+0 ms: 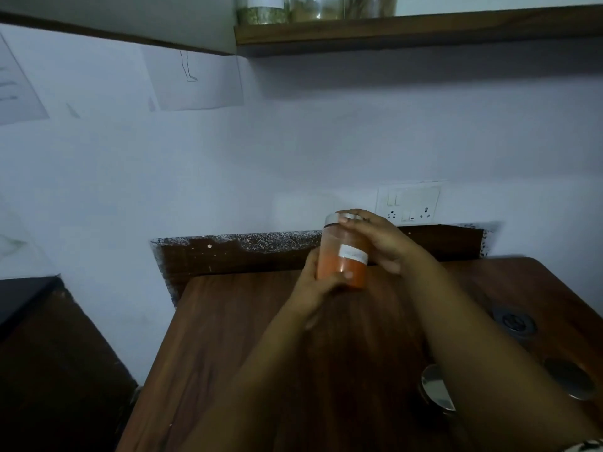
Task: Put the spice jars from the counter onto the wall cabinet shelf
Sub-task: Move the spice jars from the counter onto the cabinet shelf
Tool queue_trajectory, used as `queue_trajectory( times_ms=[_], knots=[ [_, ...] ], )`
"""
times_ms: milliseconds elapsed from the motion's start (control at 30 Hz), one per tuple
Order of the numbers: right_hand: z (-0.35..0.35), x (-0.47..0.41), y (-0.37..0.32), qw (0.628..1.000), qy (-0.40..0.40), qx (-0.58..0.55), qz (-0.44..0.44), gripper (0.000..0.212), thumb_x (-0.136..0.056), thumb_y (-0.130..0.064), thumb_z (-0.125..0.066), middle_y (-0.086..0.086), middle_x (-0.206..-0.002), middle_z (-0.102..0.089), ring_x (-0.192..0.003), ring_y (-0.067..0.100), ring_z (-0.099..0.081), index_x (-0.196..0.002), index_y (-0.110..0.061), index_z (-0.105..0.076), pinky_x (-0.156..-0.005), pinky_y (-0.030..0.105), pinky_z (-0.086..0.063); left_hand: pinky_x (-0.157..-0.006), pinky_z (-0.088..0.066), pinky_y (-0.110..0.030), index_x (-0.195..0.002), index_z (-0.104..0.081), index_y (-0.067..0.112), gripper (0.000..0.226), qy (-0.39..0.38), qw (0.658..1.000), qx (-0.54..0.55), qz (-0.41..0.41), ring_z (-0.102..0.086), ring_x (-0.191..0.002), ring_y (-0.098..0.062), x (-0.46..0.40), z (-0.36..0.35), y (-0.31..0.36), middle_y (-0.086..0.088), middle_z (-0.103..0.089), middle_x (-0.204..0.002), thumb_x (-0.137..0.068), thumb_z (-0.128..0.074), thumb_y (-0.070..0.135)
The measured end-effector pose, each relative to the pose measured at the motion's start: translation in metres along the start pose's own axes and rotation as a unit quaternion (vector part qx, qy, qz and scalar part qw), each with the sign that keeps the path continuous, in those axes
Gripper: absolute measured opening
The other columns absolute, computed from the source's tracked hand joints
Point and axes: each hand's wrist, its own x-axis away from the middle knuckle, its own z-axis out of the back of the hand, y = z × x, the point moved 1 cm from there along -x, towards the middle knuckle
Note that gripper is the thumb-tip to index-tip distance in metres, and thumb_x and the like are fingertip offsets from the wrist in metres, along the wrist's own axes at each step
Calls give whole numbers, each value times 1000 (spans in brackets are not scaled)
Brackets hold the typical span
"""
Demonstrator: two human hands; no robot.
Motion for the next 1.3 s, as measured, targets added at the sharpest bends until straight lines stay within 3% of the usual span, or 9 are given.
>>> queue_trajectory(
  times_ms=[100, 233, 367, 433, 533, 700, 833, 1067, 1300],
  knots=[
    [7, 4, -3, 1000, -11, 6, -7, 40, -84, -28, -70, 10, -104, -69, -93, 23, -66, -117, -6, -63, -77, 37, -53, -84, -56, -37, -141, -30, 26, 100, -74, 994, 55, 51, -60, -114, -24, 1, -1, 4, -8, -53, -130, -56, -82, 31],
    [5, 2, 5, 998, 58, -5, 30, 38, -81, -30, -73, 7, -106, -71, -100, 25, -67, -113, -10, -66, -74, 33, -55, -87, -56, -31, -142, -27, 31, 102, -23, 999, -30, 13, -59, -113, -20, 0, -11, 3, -7, -50, -132, -63, -88, 10],
    [21, 1, 11, 974, -2, -228, 19, 43, -91, -29, -58, 14, -129, -59, -120, 32, -55, -132, -16, -55, -104, 48, -42, -95, -53, -45, -144, -32, 34, 111, -16, 998, 67, 4, -58, -117, -27, -3, -15, 10, -8, -53, -129, -50, -87, 15],
    [27, 4, 18, 969, -22, -247, 6, 54, -90, -39, -61, 20, -142, -48, -129, 38, -48, -138, -15, -51, -109, 57, -34, -94, -53, -47, -142, -34, 37, 105, -26, 993, 110, 20, -57, -120, -30, -5, -19, 15, -9, -52, -132, -52, -84, 19],
    [36, 10, 33, 964, -72, -257, 9, 79, -76, -49, -75, 21, -142, -47, -127, 39, -50, -144, -22, -44, -108, 58, -35, -92, -54, -46, -144, -32, 36, 101, -39, 988, 145, 26, -53, -123, -33, -9, -26, 18, -11, -48, -137, -57, -81, 20],
    [48, 20, 39, 976, -122, -180, 19, 106, -57, -29, -92, 12, -139, -51, -121, 30, -57, -143, -49, -34, -90, 45, -51, -99, -46, -49, -147, -29, 38, 86, -47, 963, 262, 28, -52, -124, -36, -17, -35, 17, -18, -46, -140, -72, -59, 10],
    [57, 23, 34, 982, -119, -143, 30, 109, -58, -13, -91, 13, -137, -55, -127, 32, -52, -144, -47, -34, -106, 51, -41, -102, -46, -48, -148, -25, 42, 92, -48, 976, 210, 15, -52, -124, -33, -21, -44, 13, -16, -46, -141, -70, -63, 9],
    [90, 27, 17, 979, -118, -160, 48, 108, -59, -6, -87, 16, -134, -57, -124, 34, -55, -144, -47, -34, -89, 42, -53, -102, -47, -47, -149, -23, 44, 89, -39, 990, 137, -14, -55, -124, -24, -38, -73, 21, -2, -48, -141, -76, -65, 13],
    [128, 29, 2, 978, -120, -160, 65, 102, -68, 5, -78, 15, -138, -54, -125, 36, -53, -144, -47, -34, -96, 49, -49, -105, -44, -51, -149, -24, 42, 89, -38, 991, 127, -34, -53, -126, -29, -53, -111, 31, -8, -47, -143, -77, -65, 12]
  ],
)
